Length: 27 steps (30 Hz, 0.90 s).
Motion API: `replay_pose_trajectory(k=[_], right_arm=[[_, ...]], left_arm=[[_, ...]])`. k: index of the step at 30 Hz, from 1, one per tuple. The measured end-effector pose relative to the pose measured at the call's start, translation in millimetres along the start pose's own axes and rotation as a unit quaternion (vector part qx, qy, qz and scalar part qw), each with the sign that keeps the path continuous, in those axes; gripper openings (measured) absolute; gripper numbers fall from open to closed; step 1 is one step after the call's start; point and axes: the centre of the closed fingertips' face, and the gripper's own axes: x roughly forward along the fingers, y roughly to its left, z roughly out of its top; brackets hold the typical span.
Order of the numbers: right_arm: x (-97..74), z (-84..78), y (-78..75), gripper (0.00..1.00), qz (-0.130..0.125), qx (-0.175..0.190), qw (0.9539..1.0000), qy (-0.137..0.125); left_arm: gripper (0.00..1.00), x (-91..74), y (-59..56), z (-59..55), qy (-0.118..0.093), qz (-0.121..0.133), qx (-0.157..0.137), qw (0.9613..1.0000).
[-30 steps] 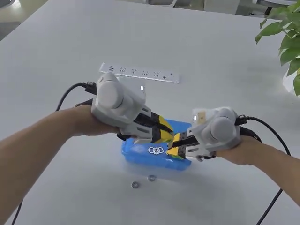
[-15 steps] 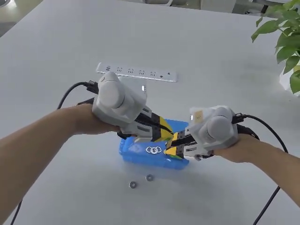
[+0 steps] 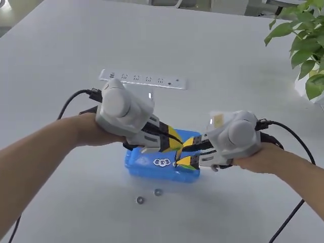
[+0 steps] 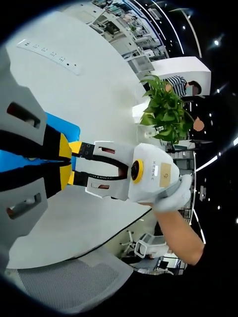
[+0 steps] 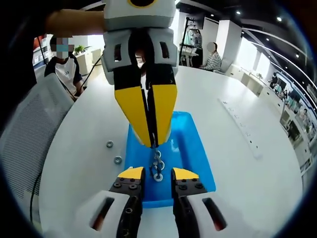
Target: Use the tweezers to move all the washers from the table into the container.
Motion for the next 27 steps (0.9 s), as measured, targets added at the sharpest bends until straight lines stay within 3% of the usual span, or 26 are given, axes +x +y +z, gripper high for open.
replay_pose_trajectory(k=[7, 16, 27], right_arm=[[-20.4, -0.4, 0.8, 0.37, -0.021, 0.039, 0.9989, -0.018], [-42.2, -0.5, 8.0, 0.68, -0.051, 0.092, 0.9933, -0.048], [-59.1, -2.6, 19.5, 0.89, -0.071, 0.105, 0.9907, -0.050]], left_arm=[[0.04, -0.4, 1.3, -2.1, 0.004, 0.001, -0.004, 1.0000], [0.04, 1.0, 2.1, -3.3, 0.008, 0.000, -0.001, 1.0000], [0.04, 1.8, 1.7, -3.2, 0.012, -0.001, 0.003, 0.9999]])
